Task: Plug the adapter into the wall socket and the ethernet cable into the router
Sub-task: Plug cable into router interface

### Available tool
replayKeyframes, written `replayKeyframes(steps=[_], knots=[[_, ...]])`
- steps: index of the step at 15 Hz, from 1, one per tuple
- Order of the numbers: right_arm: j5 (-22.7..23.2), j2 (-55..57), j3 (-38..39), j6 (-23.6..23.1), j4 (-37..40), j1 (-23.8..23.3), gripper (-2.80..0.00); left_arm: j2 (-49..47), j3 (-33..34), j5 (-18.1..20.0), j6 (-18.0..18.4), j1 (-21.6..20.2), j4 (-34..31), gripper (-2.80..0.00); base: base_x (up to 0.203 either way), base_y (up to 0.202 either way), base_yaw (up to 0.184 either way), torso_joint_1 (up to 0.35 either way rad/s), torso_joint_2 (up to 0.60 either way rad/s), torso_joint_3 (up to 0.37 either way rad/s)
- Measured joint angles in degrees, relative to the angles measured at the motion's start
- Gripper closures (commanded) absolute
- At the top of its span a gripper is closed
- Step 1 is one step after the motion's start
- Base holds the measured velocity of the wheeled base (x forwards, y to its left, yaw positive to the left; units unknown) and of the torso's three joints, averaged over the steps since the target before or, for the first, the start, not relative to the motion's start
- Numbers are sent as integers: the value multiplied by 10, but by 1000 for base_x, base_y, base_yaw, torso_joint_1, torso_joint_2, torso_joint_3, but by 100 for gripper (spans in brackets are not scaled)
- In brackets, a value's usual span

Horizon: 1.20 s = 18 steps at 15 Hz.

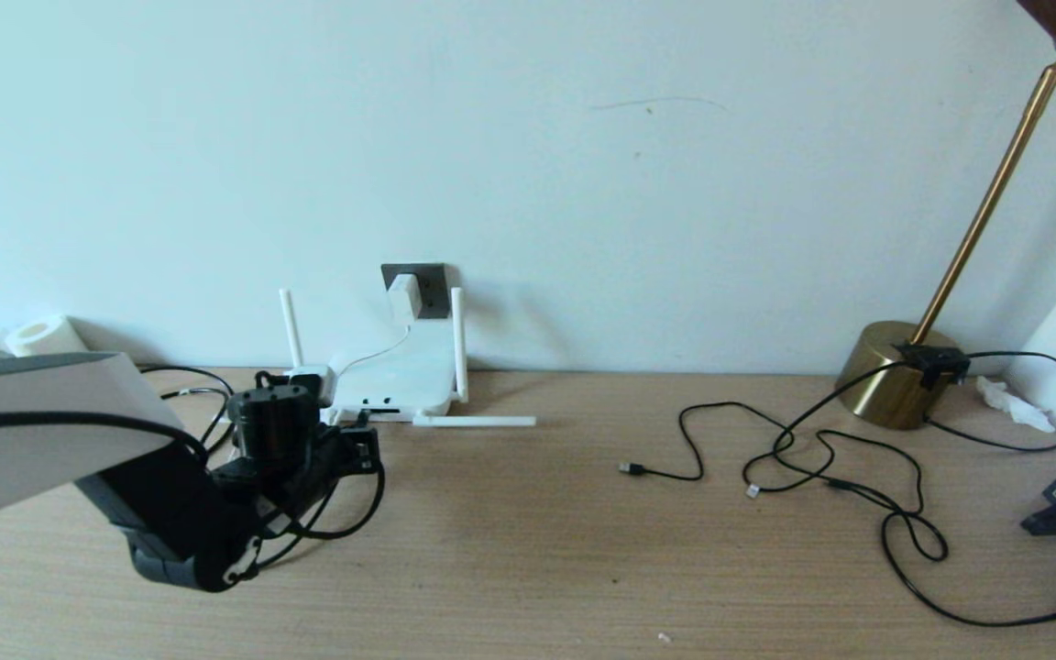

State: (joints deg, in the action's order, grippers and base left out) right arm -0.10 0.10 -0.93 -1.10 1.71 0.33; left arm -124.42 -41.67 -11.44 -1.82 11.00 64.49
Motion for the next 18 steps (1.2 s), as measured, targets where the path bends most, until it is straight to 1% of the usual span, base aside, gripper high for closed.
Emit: replayKeyframes(steps=[18], knots=[[0,0,0,0,0,0,0,-4,-11,-1,0,0,-1,0,0,0,0,0,0,0]])
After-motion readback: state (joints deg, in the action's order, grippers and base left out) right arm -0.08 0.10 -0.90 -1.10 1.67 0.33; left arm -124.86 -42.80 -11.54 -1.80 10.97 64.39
